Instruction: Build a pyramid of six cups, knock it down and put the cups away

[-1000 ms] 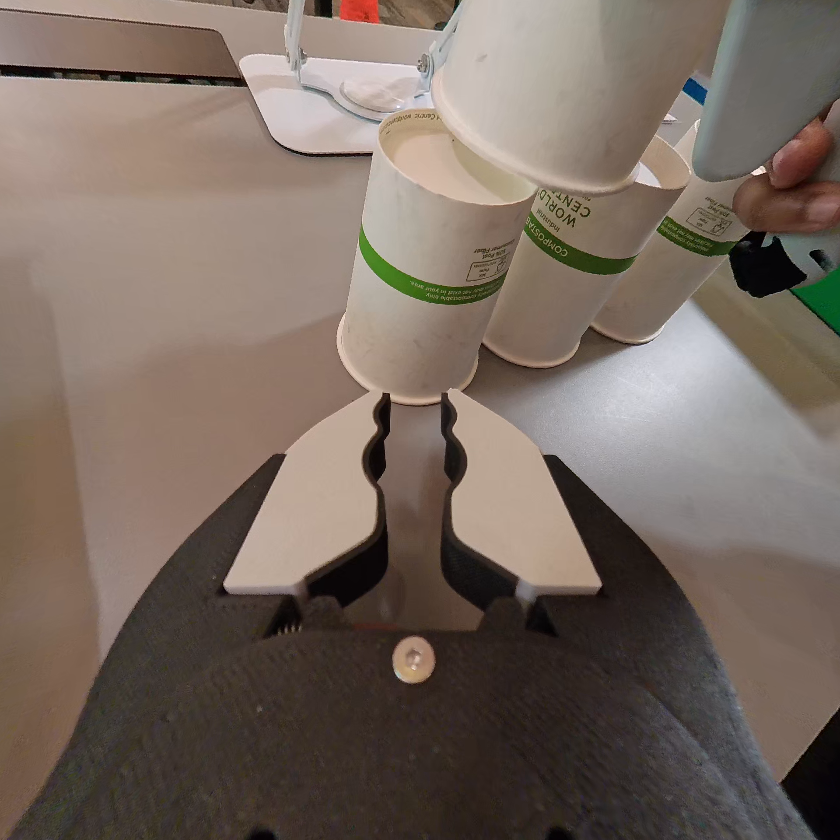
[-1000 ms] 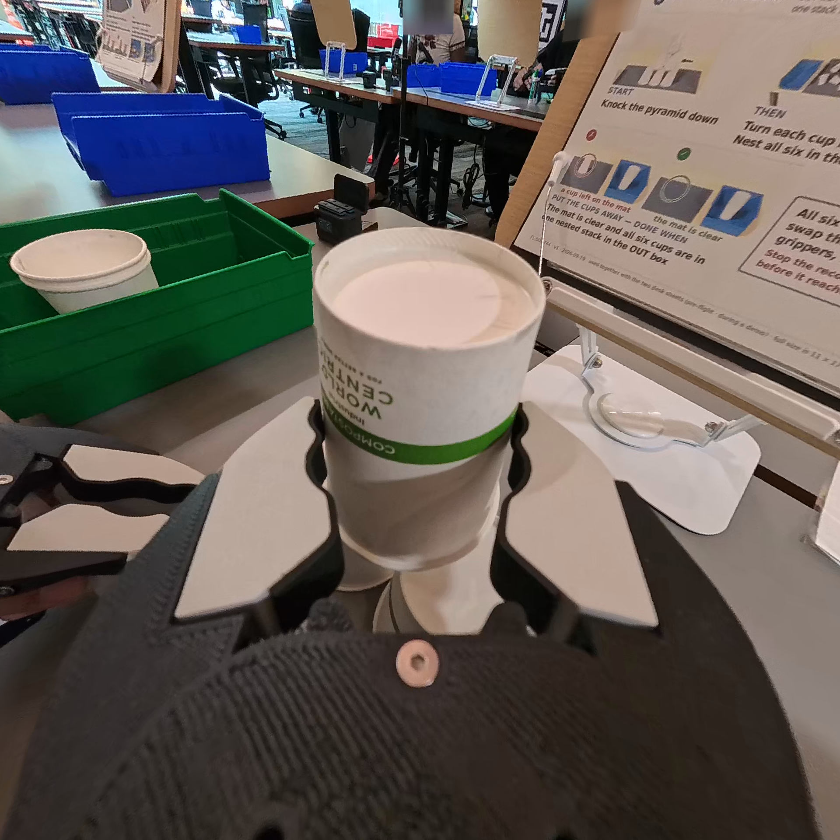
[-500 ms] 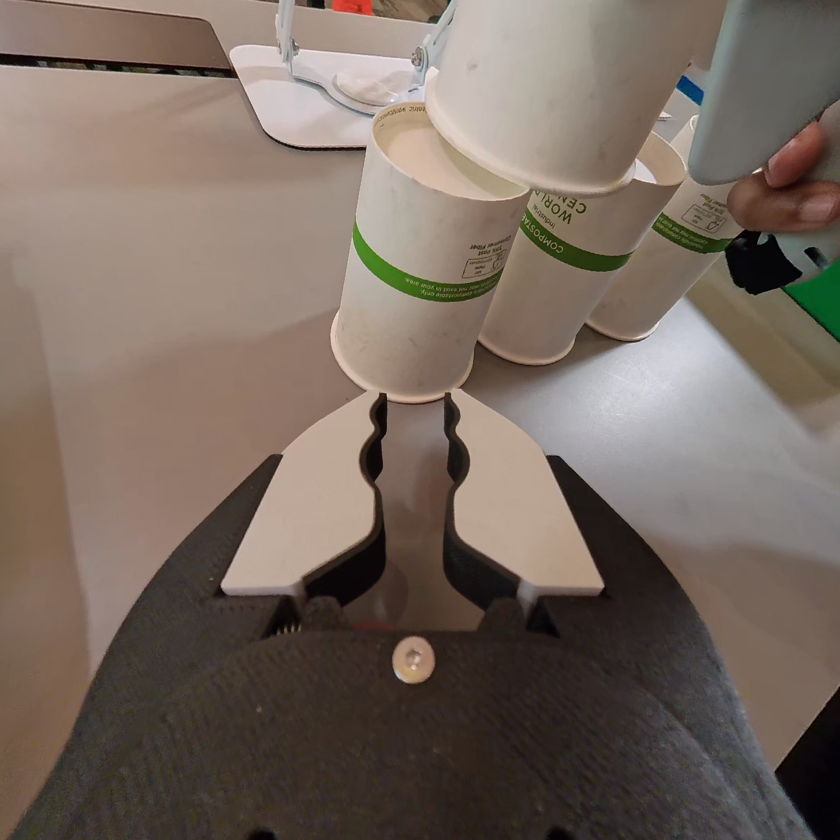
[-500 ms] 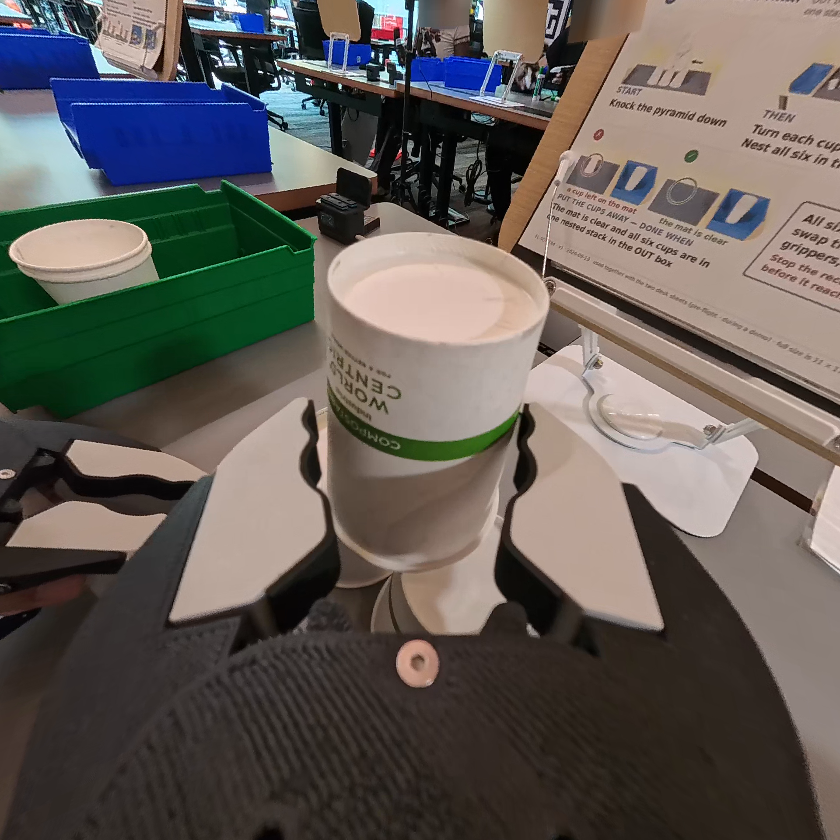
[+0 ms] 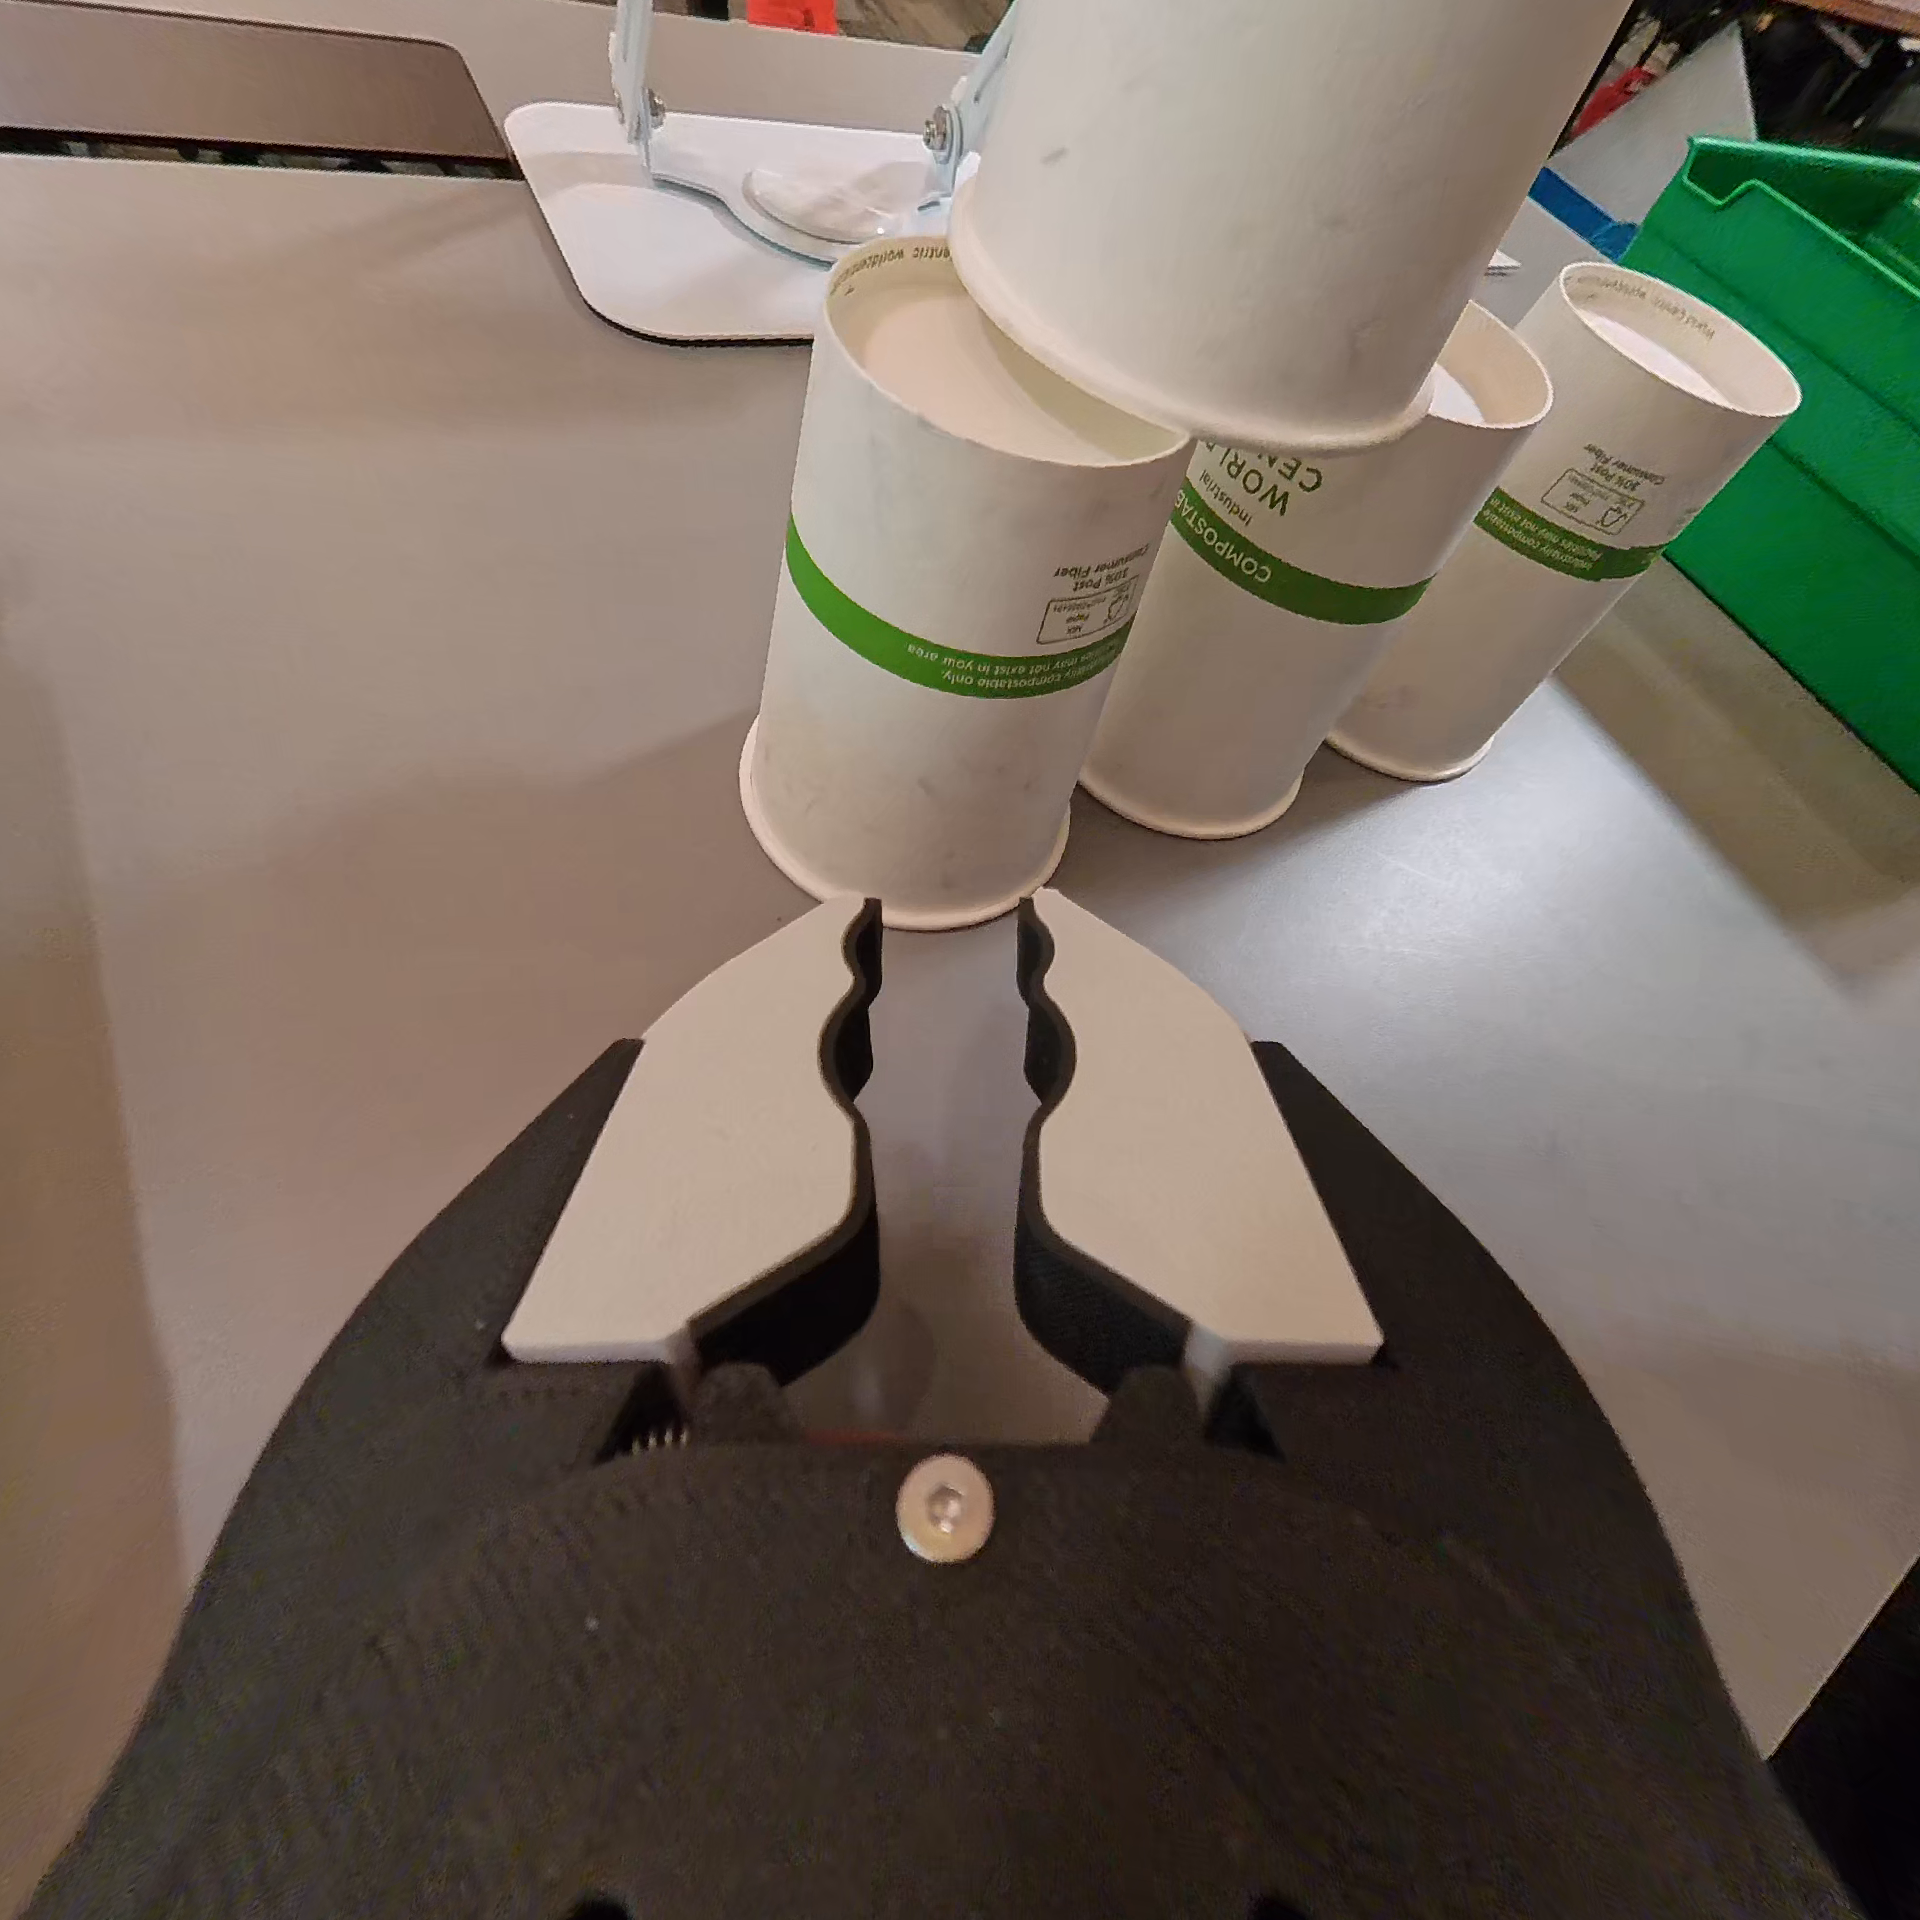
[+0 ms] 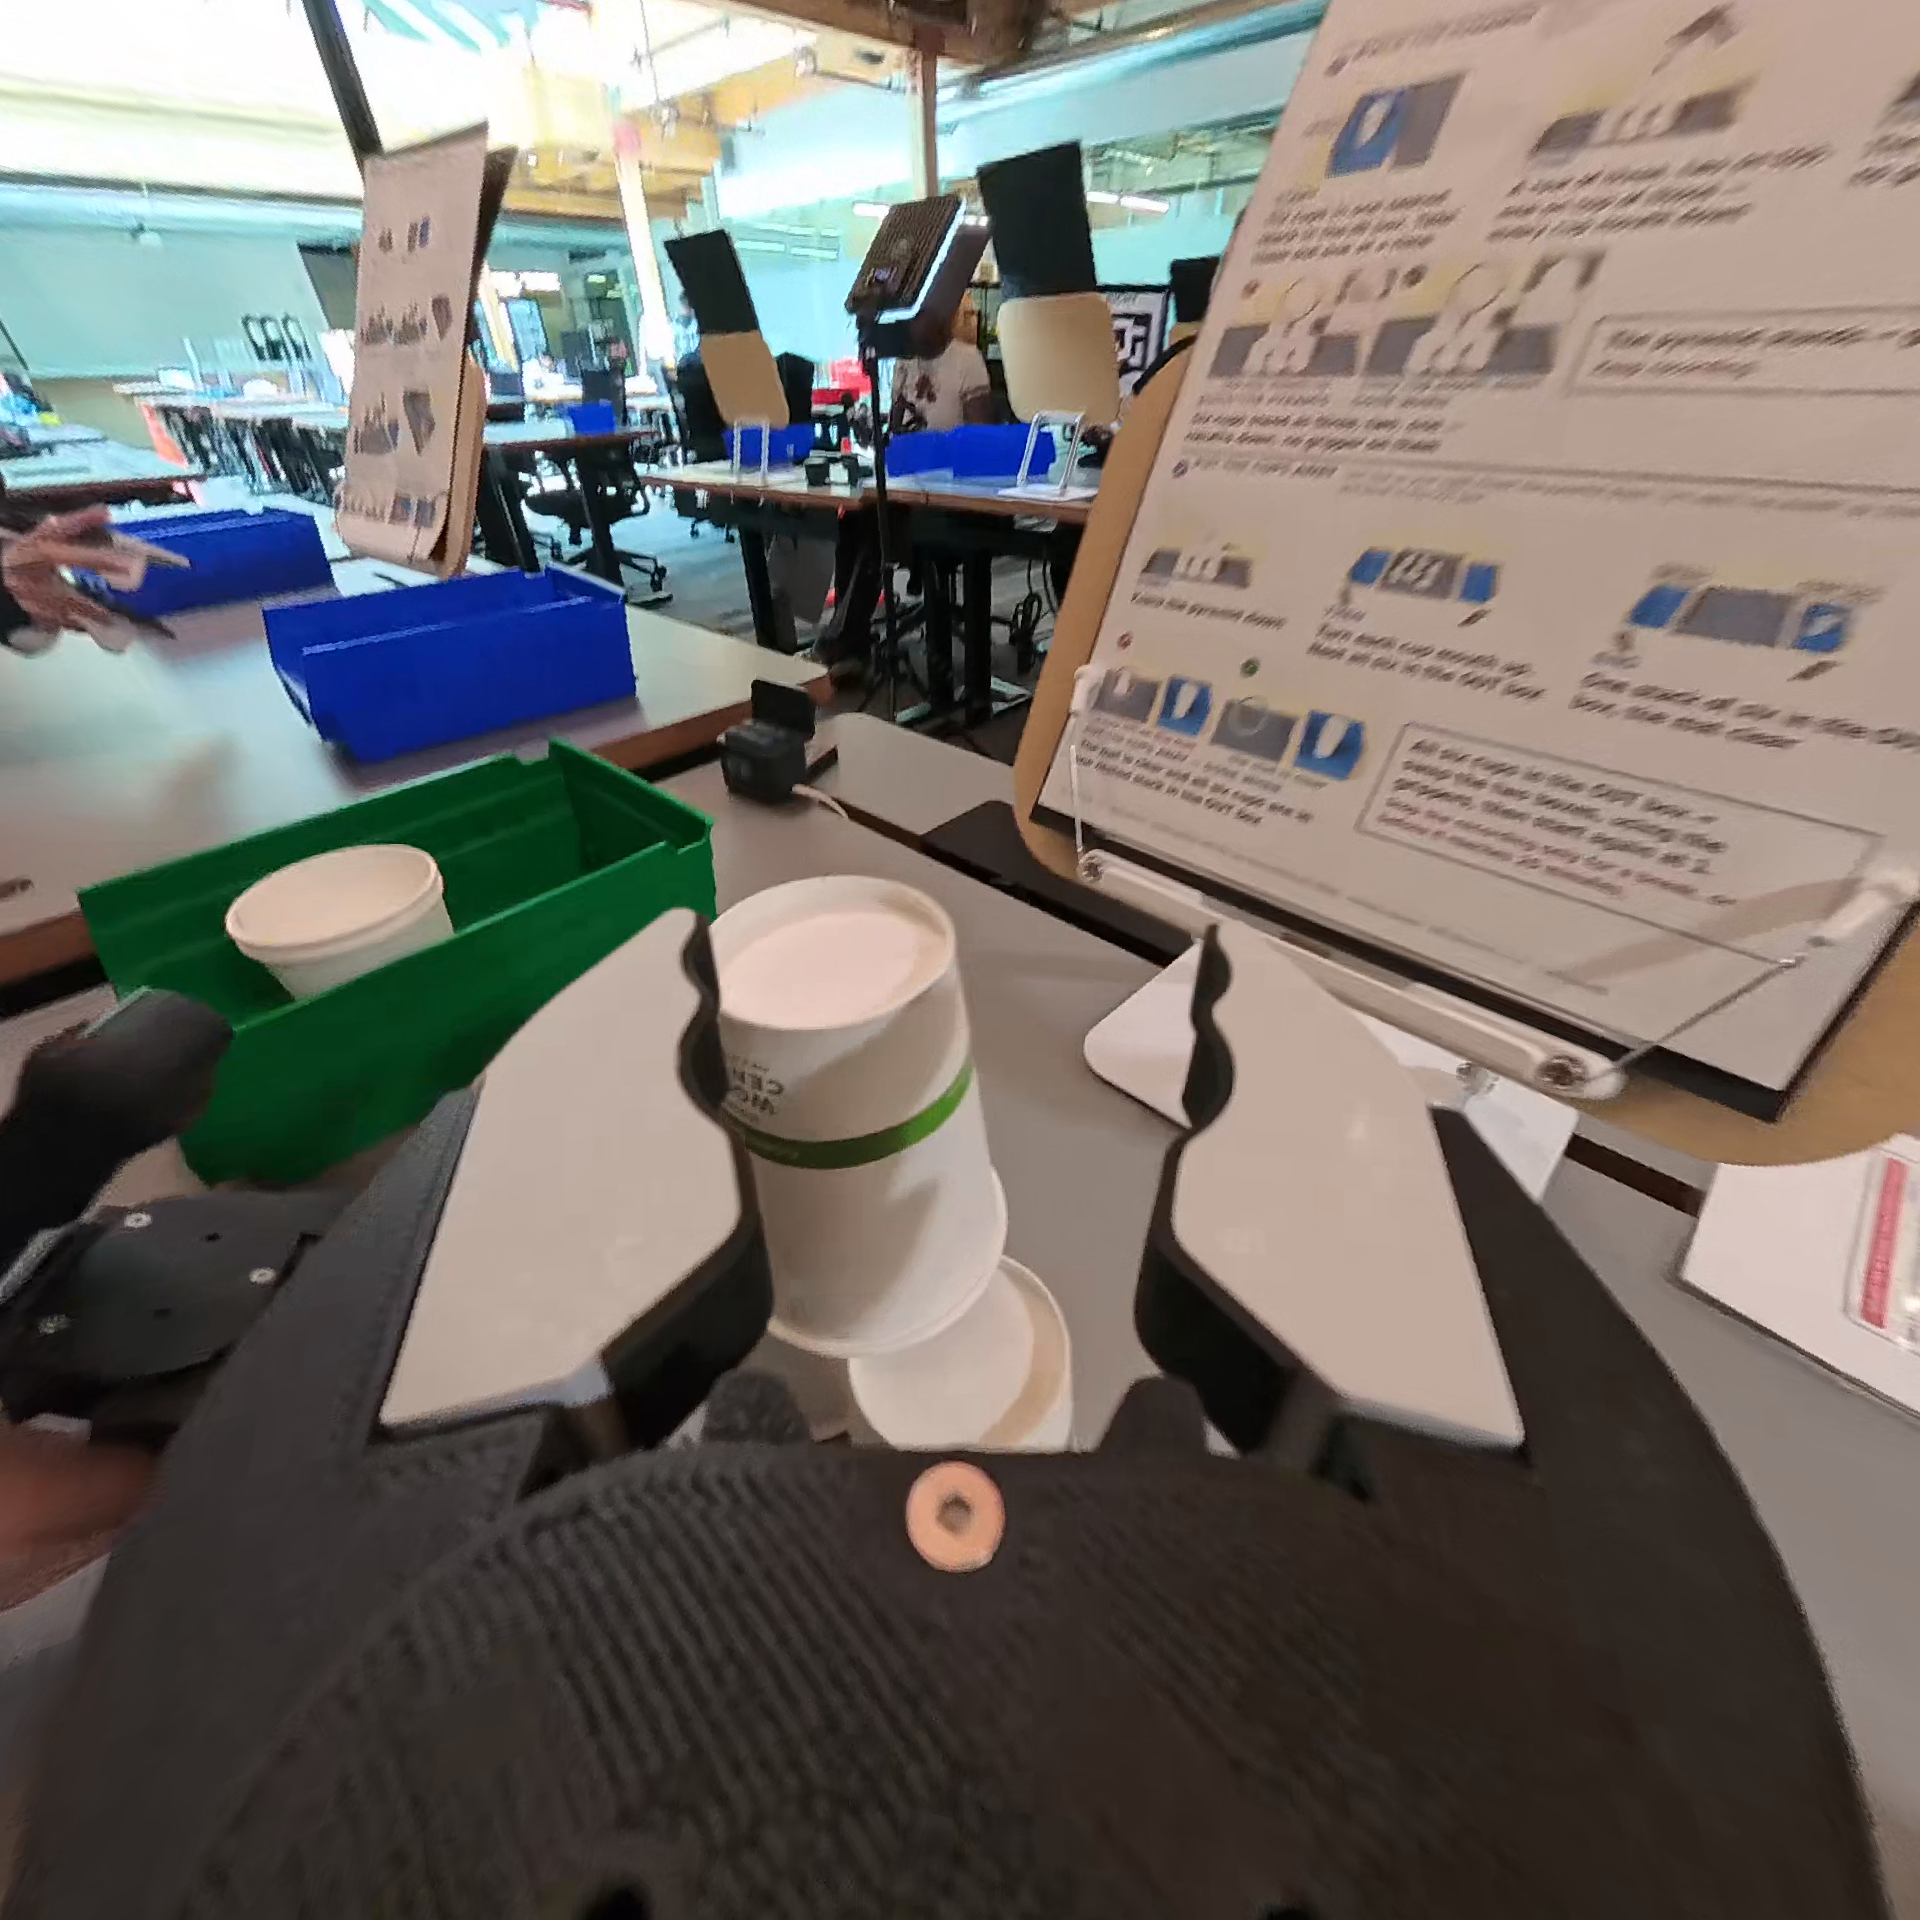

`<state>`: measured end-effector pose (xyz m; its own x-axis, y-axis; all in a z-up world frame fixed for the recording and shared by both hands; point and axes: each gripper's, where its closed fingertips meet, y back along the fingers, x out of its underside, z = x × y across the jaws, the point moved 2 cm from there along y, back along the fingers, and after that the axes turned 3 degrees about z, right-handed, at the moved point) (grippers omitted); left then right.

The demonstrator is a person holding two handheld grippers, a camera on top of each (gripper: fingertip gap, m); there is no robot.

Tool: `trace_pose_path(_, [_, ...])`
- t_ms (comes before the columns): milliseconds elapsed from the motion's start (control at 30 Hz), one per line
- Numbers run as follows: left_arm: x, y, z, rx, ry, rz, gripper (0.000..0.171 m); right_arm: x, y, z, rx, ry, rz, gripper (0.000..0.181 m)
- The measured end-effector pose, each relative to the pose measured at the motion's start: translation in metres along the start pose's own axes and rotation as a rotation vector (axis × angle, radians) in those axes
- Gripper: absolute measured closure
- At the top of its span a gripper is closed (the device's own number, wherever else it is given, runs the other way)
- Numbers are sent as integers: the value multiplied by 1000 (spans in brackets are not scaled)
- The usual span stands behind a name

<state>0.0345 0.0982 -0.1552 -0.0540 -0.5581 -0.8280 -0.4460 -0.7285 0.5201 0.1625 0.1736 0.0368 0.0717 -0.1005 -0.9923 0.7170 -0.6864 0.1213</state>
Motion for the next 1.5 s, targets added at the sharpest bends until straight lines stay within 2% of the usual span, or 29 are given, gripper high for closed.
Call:
trace_pose_path(300, [-9,-4,-2,-11,-7,-29,144,-18,45,-43,88,-80,-73,93])
trace_pose_path(400, [-34,12,-2,-46,-14,-190,140,-18,56,-46,68,-107,-93,92])
trace_pose_path(467, [-49,27,0,-88,-43,-294,136,-11,57,-34,14,-115,-78,89])
trace_pose_path(567, [-60,43,11,-167,-51,-391,132,10,50,5,-88,-91,-31,88])
trace_pose_path(700, [-63,50,27,-204,-12,-408,131,50,35,58,-152,7,40,92])
trace_pose_path(767, [-61,50,35,-215,7,-399,131,61,36,63,-114,81,28,96])
trace_pose_path(833, [-60,49,37,-197,27,-395,132,61,45,45,-25,106,-35,104])
trace_pose_path(933, [-55,41,35,-148,48,-357,133,59,69,-15,153,12,-145,123])
trace_pose_path(1033, [-52,33,30,-105,67,-323,133,77,96,-76,347,-114,-176,156])
trace_pose_path(1100, [-50,29,26,-94,58,-307,133,97,107,-101,423,-187,-163,170])
trace_pose_path(1167, [-49,27,23,-91,41,-295,133,120,102,-112,436,-244,-84,176])
trace_pose_path(1300, [-46,21,19,-88,20,-271,133,162,81,-117,444,-271,149,175])
trace_pose_path(1500, [-44,20,17,-84,17,-260,133,169,78,-115,433,-263,200,176])
